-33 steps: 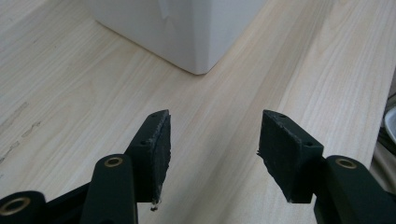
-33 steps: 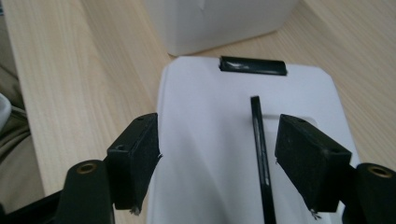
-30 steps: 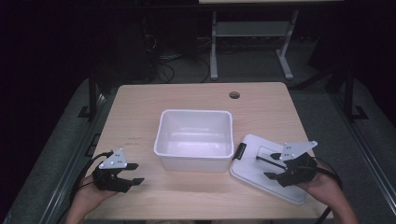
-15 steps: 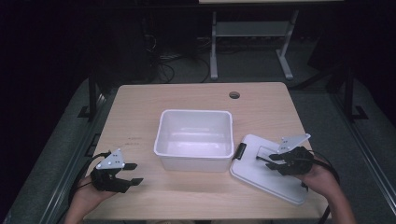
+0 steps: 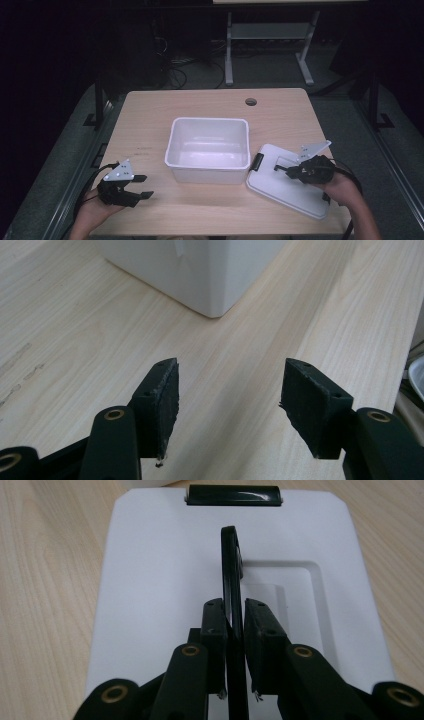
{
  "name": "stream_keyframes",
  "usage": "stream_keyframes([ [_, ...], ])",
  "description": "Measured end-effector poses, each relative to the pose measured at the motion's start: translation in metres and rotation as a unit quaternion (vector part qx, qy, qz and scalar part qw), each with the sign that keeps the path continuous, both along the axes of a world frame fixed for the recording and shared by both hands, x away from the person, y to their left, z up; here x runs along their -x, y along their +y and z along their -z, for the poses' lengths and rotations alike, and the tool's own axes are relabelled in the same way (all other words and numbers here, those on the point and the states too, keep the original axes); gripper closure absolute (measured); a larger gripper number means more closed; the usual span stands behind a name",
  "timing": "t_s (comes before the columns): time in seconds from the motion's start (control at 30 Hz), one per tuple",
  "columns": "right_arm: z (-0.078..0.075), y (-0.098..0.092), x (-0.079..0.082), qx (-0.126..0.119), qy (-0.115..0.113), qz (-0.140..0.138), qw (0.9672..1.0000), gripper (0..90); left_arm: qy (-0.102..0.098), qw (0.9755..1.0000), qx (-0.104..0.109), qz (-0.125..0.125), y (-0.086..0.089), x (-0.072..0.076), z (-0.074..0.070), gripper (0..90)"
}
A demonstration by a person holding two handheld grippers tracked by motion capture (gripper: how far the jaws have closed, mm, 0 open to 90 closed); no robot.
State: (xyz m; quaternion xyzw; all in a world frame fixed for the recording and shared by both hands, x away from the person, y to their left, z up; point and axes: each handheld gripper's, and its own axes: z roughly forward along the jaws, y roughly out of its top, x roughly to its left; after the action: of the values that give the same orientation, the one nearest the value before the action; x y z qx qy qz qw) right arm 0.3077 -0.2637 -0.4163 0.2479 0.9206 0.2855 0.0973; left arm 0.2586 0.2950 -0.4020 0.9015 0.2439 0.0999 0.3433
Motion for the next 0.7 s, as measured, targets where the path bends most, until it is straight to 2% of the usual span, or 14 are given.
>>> stream_keyframes([
  [0.27, -0.0007, -0.0068, -0.0065, -0.007, 0.003, -0.004, 1.0000, 83.6, 0.002, 0.9999, 0.008, -0.007, 0.0030, -0.0003, -0.0004, 40.0],
  [0.43, -0.0015, -0.0085, -0.0094, -0.007, 0.010, -0.007, 0.9999, 83.8, 0.000, 1.0000, 0.004, -0.003, 0.0026, -0.0007, -0.0007, 39.9],
  [0.7, -0.0089, -0.0077, -0.0055, -0.015, 0.004, -0.014, 0.9998, 83.8, -0.005, 1.0000, 0.006, -0.003, 0.0018, 0.0013, -0.0019, 39.1],
])
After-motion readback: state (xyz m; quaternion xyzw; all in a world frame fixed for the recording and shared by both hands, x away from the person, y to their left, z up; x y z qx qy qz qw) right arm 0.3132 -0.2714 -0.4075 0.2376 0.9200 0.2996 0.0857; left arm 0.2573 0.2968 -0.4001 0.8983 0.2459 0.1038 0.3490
